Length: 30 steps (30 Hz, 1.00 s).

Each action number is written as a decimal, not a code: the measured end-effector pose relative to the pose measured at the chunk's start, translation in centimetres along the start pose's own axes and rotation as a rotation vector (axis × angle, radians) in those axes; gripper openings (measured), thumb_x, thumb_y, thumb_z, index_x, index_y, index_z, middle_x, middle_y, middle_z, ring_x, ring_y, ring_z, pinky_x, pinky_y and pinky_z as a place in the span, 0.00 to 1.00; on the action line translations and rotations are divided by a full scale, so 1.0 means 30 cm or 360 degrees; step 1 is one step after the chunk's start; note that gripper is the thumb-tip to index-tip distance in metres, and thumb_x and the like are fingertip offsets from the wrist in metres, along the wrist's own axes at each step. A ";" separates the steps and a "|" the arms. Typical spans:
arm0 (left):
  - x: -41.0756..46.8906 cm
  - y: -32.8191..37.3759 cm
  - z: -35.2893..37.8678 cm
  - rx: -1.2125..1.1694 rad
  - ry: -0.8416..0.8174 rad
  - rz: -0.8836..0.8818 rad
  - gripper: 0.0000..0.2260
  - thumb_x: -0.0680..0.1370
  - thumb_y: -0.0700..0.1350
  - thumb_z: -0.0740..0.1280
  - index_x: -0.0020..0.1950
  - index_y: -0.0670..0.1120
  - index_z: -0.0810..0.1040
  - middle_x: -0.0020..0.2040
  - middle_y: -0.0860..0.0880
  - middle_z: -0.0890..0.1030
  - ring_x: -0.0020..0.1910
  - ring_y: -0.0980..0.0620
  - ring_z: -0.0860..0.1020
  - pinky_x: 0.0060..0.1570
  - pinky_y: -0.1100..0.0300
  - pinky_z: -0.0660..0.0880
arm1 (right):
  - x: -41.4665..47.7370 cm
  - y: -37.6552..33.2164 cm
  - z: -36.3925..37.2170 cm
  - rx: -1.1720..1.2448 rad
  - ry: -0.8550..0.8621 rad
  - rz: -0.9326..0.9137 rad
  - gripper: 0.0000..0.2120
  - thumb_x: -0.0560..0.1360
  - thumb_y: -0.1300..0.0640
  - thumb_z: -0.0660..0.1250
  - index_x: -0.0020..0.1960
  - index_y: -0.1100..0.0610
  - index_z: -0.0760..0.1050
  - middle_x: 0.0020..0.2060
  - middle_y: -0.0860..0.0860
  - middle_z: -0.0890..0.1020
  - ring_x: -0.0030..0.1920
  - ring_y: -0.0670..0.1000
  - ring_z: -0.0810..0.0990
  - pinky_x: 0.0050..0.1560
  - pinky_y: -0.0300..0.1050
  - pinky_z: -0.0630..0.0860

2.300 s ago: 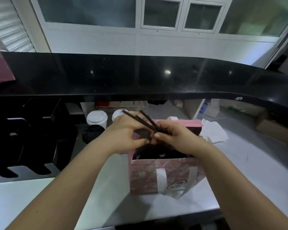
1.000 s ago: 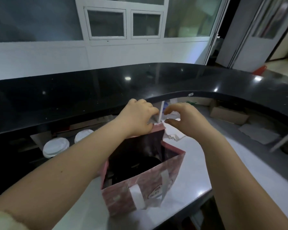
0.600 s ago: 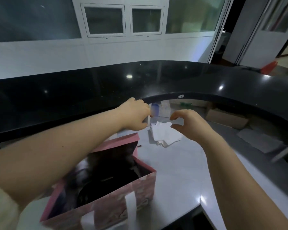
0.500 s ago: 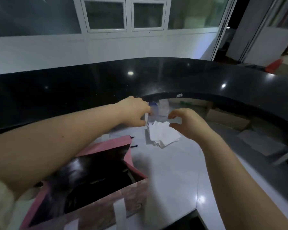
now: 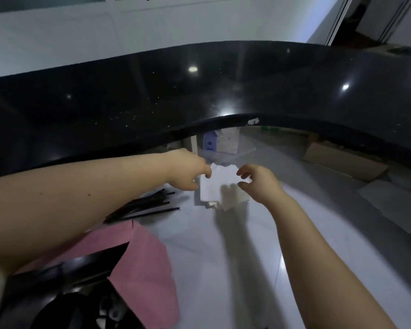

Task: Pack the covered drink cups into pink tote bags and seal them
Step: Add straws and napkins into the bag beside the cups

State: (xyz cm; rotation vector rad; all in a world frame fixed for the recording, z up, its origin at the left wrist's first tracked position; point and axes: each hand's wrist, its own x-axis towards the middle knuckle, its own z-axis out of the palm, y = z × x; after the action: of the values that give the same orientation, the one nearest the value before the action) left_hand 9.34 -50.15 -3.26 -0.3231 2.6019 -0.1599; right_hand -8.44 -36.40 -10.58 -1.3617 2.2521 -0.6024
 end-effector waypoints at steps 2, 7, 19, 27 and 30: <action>0.035 -0.015 0.014 -0.0044 -0.0015 0.0013 0.21 0.78 0.51 0.63 0.72 0.56 0.68 0.65 0.50 0.76 0.60 0.48 0.75 0.58 0.48 0.75 | 0.046 0.007 0.040 -0.0013 -0.0072 0.0010 0.13 0.74 0.55 0.69 0.58 0.49 0.78 0.53 0.47 0.81 0.56 0.52 0.77 0.51 0.45 0.75; 0.102 -0.054 0.048 -0.0264 -0.0009 0.0011 0.20 0.78 0.53 0.64 0.70 0.58 0.69 0.63 0.52 0.76 0.60 0.48 0.75 0.58 0.48 0.74 | 0.159 0.001 0.138 -0.0217 -0.0096 0.0193 0.14 0.76 0.49 0.64 0.61 0.46 0.77 0.58 0.49 0.79 0.62 0.56 0.69 0.59 0.49 0.68; 0.228 -0.051 0.121 -0.0598 0.0095 -0.0235 0.20 0.79 0.50 0.63 0.72 0.58 0.68 0.67 0.51 0.74 0.64 0.48 0.72 0.59 0.50 0.73 | 0.189 0.047 0.236 0.0055 0.0190 0.0296 0.06 0.74 0.49 0.69 0.41 0.49 0.75 0.42 0.47 0.80 0.54 0.55 0.67 0.39 0.49 0.48; 0.243 -0.026 0.130 -0.0635 0.0066 -0.0291 0.21 0.79 0.48 0.63 0.73 0.56 0.68 0.68 0.49 0.73 0.62 0.46 0.73 0.57 0.49 0.75 | 0.236 0.108 0.166 0.0003 0.0156 0.0384 0.09 0.73 0.45 0.69 0.51 0.45 0.75 0.46 0.48 0.78 0.58 0.55 0.69 0.45 0.47 0.52; 0.246 -0.022 0.132 -0.0663 0.0071 -0.0316 0.21 0.79 0.48 0.63 0.73 0.56 0.68 0.68 0.49 0.73 0.62 0.47 0.74 0.57 0.49 0.75 | 0.253 0.095 0.197 -0.0044 0.0175 0.0364 0.16 0.75 0.43 0.66 0.60 0.47 0.76 0.57 0.51 0.77 0.61 0.57 0.69 0.49 0.48 0.55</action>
State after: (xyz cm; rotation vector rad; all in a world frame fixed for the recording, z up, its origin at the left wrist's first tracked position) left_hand 5.25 -52.89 -10.05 -0.7321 2.6280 0.3157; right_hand -10.28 -42.83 -18.07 -1.0857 2.4678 -0.5810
